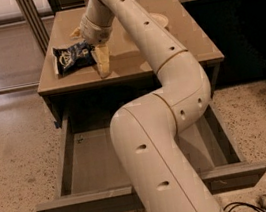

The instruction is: Place blue chip bag into top drawer

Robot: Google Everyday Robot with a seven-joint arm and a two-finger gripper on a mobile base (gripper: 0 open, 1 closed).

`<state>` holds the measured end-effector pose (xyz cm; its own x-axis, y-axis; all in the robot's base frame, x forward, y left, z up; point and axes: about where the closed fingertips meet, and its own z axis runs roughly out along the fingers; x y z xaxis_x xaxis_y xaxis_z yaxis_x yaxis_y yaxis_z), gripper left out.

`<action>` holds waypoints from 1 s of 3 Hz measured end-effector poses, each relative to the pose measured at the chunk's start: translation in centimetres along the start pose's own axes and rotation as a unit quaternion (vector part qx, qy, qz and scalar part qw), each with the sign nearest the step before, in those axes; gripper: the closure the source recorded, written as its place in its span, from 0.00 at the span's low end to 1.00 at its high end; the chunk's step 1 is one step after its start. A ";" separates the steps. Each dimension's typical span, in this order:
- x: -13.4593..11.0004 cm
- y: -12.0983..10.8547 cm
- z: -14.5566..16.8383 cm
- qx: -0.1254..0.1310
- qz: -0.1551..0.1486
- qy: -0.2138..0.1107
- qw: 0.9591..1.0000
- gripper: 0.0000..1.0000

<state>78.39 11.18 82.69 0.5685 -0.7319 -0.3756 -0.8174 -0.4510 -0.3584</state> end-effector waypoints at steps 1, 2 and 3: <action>0.0 0.0 0.0 0.000 0.000 0.000 1.000 0.19; 0.0 0.0 0.0 0.000 0.000 0.000 1.000 0.42; 0.0 0.0 0.0 0.000 0.000 0.000 1.000 0.73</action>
Offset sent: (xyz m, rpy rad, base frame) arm 0.0000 0.0000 0.0000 0.0000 0.0000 0.0001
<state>78.39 11.19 82.69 0.5686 -0.7319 -0.3757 -0.8174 -0.4510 -0.3584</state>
